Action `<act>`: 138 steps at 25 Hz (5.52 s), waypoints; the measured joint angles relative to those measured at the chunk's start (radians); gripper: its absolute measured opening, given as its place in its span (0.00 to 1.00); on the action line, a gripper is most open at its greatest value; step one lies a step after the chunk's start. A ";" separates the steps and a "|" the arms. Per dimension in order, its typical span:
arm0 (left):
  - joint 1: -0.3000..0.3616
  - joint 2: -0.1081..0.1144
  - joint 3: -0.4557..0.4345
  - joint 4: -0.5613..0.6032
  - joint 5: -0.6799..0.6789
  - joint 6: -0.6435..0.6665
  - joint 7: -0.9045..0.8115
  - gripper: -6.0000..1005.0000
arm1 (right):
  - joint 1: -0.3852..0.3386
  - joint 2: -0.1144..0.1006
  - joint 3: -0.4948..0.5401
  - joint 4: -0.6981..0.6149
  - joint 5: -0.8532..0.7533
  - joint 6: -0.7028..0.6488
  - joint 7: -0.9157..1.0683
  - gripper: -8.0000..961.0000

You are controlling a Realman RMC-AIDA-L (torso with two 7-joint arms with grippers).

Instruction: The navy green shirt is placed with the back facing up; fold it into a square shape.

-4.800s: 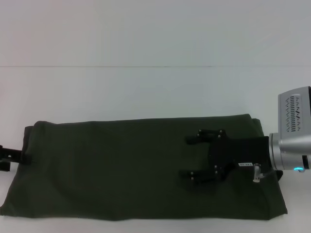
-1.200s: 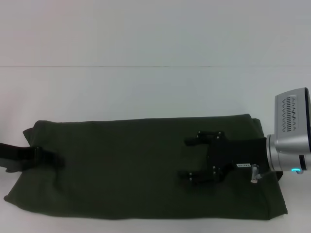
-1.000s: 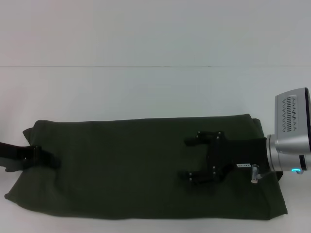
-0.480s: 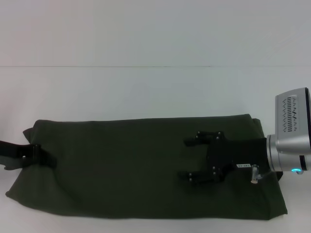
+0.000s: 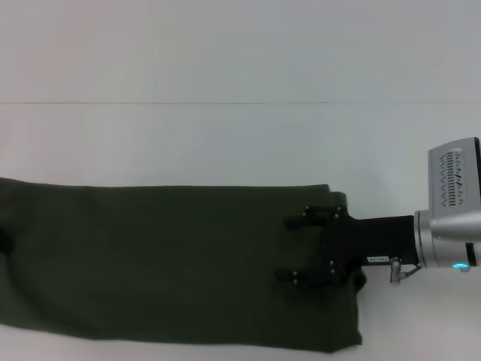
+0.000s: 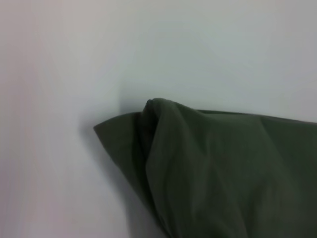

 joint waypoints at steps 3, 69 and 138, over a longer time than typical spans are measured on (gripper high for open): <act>0.000 0.012 -0.003 0.035 0.019 0.012 -0.008 0.12 | 0.001 -0.001 0.000 0.000 0.000 -0.002 0.000 0.96; -0.066 -0.352 -0.087 -0.286 -0.640 0.060 0.061 0.55 | -0.265 -0.009 0.050 -0.047 0.189 -0.034 -0.007 0.96; 0.159 -0.256 0.111 -0.045 -0.640 0.145 0.747 0.86 | -0.283 -0.005 -0.024 -0.010 0.172 0.029 -0.105 0.96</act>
